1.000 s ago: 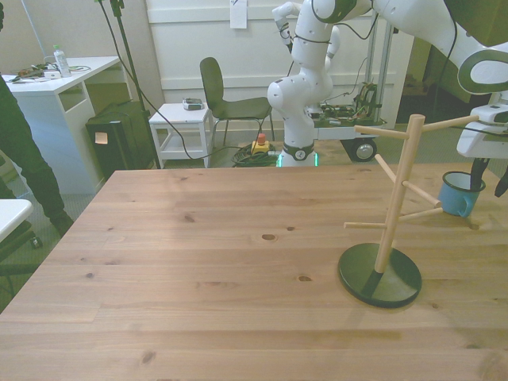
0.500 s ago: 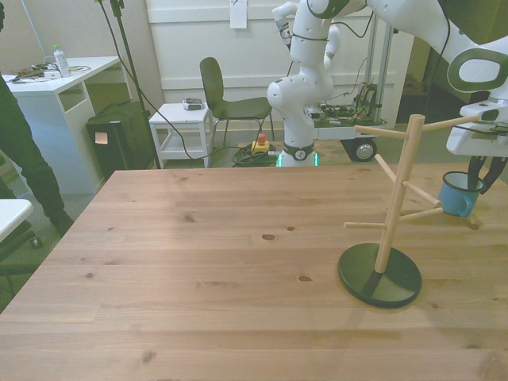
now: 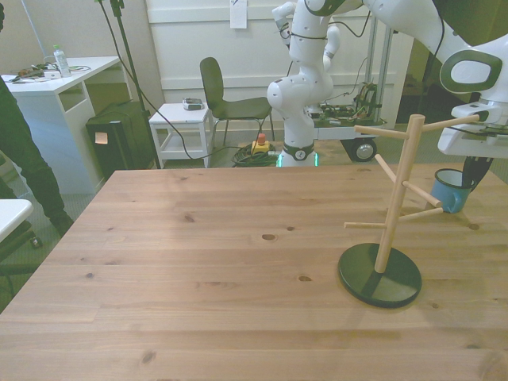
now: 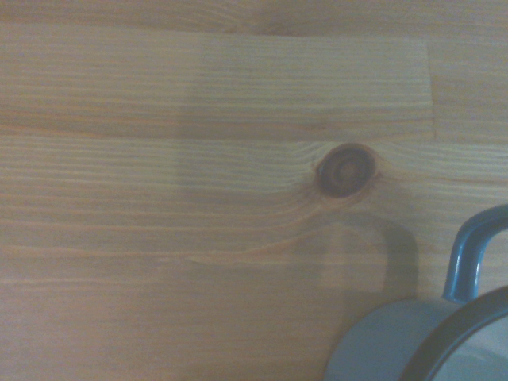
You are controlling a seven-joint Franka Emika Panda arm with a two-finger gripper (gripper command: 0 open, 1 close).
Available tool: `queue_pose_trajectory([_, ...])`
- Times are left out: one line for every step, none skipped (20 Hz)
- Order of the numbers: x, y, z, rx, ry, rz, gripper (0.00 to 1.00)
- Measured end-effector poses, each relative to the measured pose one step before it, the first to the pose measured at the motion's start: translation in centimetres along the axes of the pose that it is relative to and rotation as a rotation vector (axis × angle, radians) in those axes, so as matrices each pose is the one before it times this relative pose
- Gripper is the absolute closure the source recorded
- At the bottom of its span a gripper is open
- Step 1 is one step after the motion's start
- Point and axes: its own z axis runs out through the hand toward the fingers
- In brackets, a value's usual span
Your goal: Hang the mug
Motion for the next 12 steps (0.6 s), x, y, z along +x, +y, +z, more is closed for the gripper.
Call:
queue_pose_trajectory([0.127,0.284,0.028,-0.00104,0.00140,-0.00095,1.00])
queue_pose_trajectory([0.229,0.340,0.027,-0.00274,0.00207,-0.00329,1.00])
queue_pose_trajectory([0.273,0.346,0.007,-0.00312,0.00228,-0.00707,1.00])
queue_pose_trajectory([0.313,0.356,-0.042,-0.00331,0.00271,-0.00974,1.00])
queue_pose_trajectory([0.443,0.416,-0.034,-0.00564,0.00340,-0.01341,1.00])
queue_pose_trajectory([0.510,0.478,-0.089,-0.00829,0.00416,-0.01659,1.00])
queue_pose_trajectory([0.569,0.516,-0.250,-0.00666,0.00523,-0.01317,1.00])
queue_pose_trajectory([0.649,0.535,-0.335,-0.00481,0.00574,-0.01542,1.00])
queue_pose_trajectory([0.593,0.552,-0.499,-0.00248,0.00662,-0.01754,1.00])
queue_pose_trajectory([0.621,0.581,-0.559,-0.00063,0.00735,-0.01517,1.00])
queue_pose_trajectory([0.566,0.549,-0.544,-0.00038,0.00710,-0.01355,1.00])
queue_pose_trajectory([0.640,0.588,-0.620,0.00111,0.00809,-0.01736,1.00])
